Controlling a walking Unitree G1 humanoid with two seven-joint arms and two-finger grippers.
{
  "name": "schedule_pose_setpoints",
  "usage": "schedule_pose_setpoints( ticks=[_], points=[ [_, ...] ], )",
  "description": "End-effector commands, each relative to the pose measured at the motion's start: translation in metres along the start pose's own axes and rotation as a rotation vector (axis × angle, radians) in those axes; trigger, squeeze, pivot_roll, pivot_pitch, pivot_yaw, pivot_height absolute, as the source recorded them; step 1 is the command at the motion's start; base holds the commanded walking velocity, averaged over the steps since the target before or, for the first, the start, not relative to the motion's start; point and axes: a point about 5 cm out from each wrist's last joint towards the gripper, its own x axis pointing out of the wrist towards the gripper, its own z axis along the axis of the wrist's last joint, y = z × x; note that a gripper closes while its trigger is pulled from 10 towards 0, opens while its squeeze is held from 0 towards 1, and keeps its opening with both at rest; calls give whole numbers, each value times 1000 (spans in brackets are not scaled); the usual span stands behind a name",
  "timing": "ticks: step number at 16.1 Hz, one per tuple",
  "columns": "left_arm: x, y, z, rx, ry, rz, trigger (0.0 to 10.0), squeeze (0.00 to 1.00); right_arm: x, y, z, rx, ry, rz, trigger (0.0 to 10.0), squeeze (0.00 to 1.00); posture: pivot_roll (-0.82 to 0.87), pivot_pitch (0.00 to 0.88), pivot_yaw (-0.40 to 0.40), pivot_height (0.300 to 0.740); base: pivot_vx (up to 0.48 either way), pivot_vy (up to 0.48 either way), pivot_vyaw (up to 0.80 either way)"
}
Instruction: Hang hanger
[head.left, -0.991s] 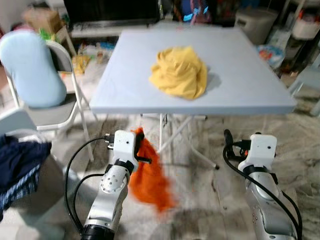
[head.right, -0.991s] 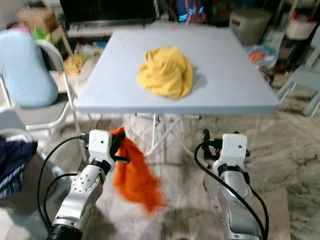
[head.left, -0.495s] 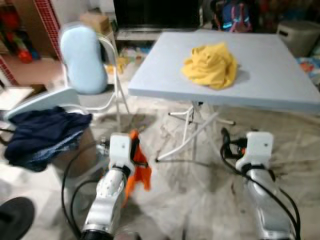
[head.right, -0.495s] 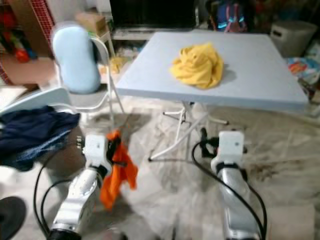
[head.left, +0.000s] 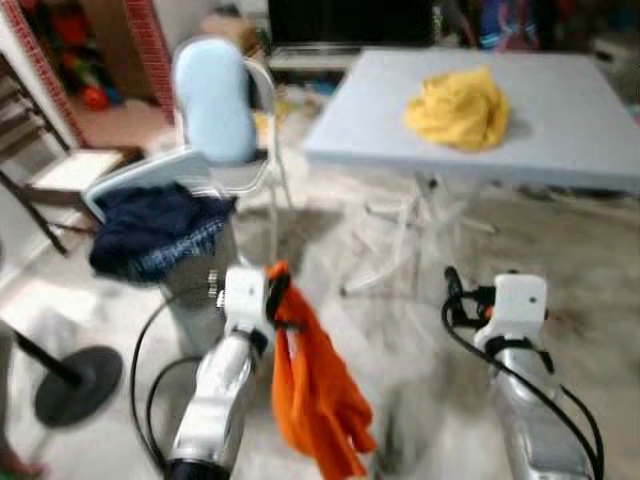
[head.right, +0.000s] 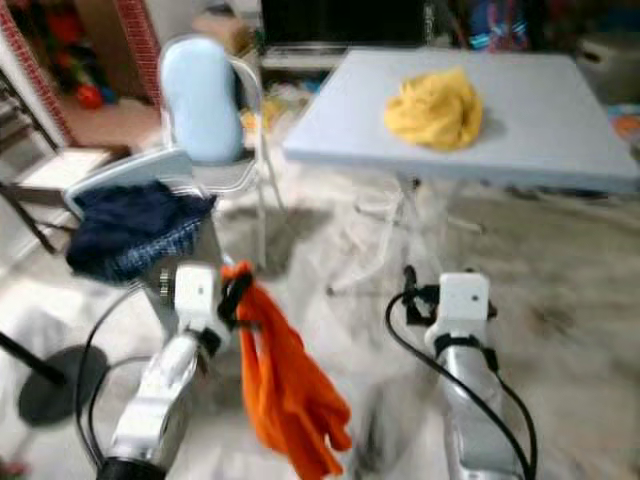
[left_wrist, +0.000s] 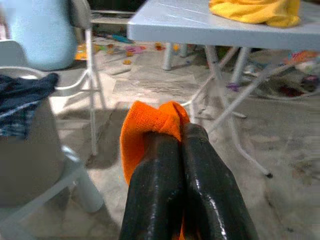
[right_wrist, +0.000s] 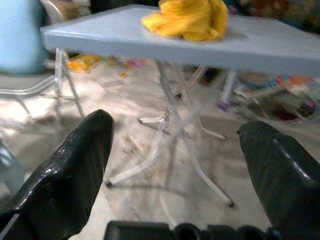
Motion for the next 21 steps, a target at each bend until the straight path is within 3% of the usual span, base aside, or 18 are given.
schedule_pose_setpoints(
  ticks=[1, 8, 21],
  points=[
    [2, 2, 5, -15, -14, 2, 10000, 0, 3, 2, 6, 2, -23, 9, 10000, 0, -124, 41, 30, 740, 0, 0, 0],
    [4, 1, 5, -36, -5, -26, 10000, 0, 6, 4, 7, 4, -28, 12, 10000, 0, -127, 27, 32, 740, 0, 466, 0],
    [8, 3, 7, -29, -4, -35, 10000, 0, 7, 5, 7, 6, -31, 8, 10000, 0, -123, 34, 39, 740, 0, 480, -759]
  ],
)
